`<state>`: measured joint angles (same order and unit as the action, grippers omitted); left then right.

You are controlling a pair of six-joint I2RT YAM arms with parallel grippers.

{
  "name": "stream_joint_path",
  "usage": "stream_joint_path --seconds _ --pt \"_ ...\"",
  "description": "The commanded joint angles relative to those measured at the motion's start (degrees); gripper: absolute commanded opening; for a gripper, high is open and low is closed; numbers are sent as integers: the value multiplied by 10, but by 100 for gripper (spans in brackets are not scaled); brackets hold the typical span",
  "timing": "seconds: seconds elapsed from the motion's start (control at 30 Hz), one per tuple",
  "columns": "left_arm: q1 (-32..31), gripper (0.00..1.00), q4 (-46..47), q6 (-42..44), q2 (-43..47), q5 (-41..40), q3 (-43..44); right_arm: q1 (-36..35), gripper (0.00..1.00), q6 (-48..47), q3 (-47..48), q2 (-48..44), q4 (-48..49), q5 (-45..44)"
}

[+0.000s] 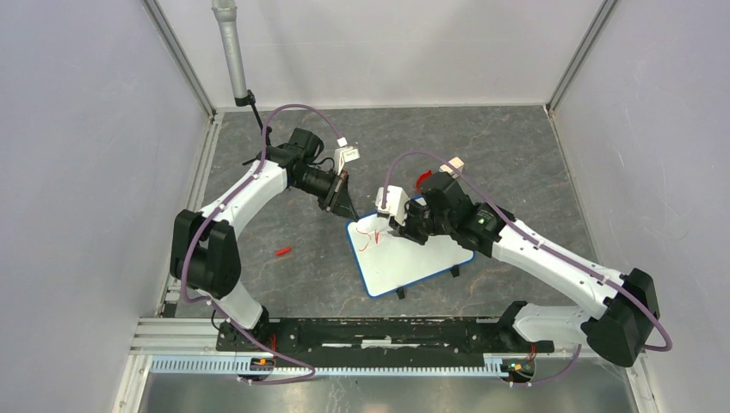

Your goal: Write a sentence on the whiteboard

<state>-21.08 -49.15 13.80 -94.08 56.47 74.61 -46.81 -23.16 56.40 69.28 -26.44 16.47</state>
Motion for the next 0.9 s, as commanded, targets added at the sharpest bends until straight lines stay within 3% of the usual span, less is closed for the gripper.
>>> stream_joint_path --seconds 0.0,0.87 --pt "-1 3 3 18 2 0 -1 14 0 3 24 1 25 -24" --pt "-1 2 3 20 4 -1 -2 12 0 -18 -29 -12 -15 5"
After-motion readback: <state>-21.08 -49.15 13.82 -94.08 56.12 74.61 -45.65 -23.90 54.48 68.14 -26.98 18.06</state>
